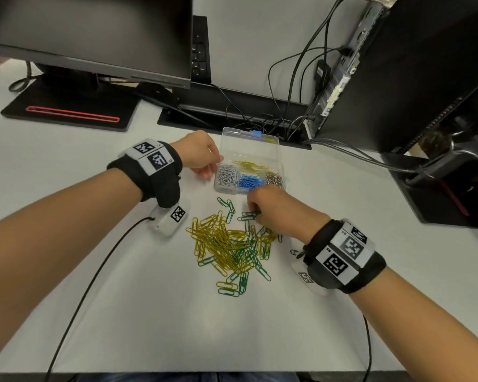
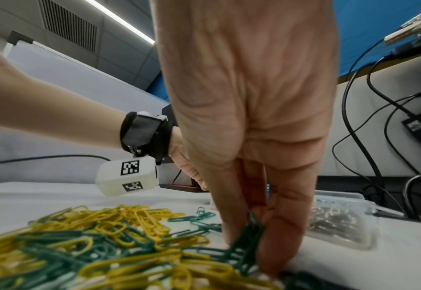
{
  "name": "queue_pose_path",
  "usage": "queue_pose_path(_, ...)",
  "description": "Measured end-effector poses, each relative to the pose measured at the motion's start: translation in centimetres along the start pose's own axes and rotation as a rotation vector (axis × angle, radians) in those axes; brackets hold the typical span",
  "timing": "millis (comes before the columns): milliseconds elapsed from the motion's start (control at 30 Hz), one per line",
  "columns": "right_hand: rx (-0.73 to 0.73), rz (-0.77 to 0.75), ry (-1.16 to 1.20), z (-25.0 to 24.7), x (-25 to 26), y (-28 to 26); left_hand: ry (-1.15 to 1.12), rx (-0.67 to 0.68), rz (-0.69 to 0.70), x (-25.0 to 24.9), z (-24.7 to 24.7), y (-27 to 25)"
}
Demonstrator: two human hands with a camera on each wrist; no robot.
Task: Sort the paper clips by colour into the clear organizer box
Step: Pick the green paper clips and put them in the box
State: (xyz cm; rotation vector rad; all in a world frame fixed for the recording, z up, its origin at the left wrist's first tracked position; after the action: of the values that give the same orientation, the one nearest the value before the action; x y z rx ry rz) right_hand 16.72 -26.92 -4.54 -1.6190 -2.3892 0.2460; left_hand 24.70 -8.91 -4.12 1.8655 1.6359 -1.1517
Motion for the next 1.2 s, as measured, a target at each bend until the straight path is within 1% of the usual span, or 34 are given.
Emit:
queue_pose_path(167,0.057,0.021,0.154,-0.5,-0.8,-0.2,-0.034,0.053,-0.03,0.3,0.4,0.6)
queue_pose_path(267,0.077,0.072,0.349,-0.9,-1.7,-0.2,-0.126,0.102,-0.049,0.5,0.4,0.5)
queue_pose_path(333,0.051,0.097,0.479,-1.5,-2.3,-0.2,-0.163,0.131,-0.048,0.6,0.3,0.4)
queue_pose_path(400,-0.038,0.113,0.595,-2.6,-2.8,0.0,-0.189,0.143,-0.049,0.6,0.3,0.2)
queue_pose_path(500,-0.237,0.203,0.765,-4.1,-3.6,0.9,-0.204,0.162,-0.078,0.5,0.4,0.0)
queue_pose_path(567,-0.356,0.218,0.822,-5.0,-3.9,1.9,-0.201,0.181,-0.099,0.4,0.6,-0.2)
queue_pose_path(600,-0.392,0.211,0.846,-5.3,-3.9,2.5,-0.198,0.188,-0.109,0.4,0.6,-0.3)
queue_pose_path(700,-0.405,0.198,0.88,-5.3,-3.4,4.1,-0.21,0.197,-0.124,0.5,0.7,-0.5)
queue_pose_path(833,-0.365,0.209,0.812,-4.2,-2.9,5.2,-0.239,0.192,-0.14,0.8,0.8,-0.5)
queue_pose_path(1033,-0.36,0.228,0.723,-4.0,-3.6,5.2,-0.243,0.202,-0.155,0.9,0.8,-0.3)
queue_pose_path(1200,-0.301,0.195,0.727,-4.4,-3.9,4.6,-0.242,0.198,-0.16,1.0,0.7,-0.3)
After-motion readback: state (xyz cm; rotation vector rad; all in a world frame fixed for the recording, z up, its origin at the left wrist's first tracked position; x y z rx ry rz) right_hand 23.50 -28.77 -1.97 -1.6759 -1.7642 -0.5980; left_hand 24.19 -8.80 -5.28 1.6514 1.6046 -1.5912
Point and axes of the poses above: each hand's wrist, its own y-axis towards the middle knuckle, its own z-axis out of the palm, x = y × z, the point moved 2 cm from there along y, towards the middle knuckle, and after that the axes turned 8 degrees about z, right-handed, at the moved point
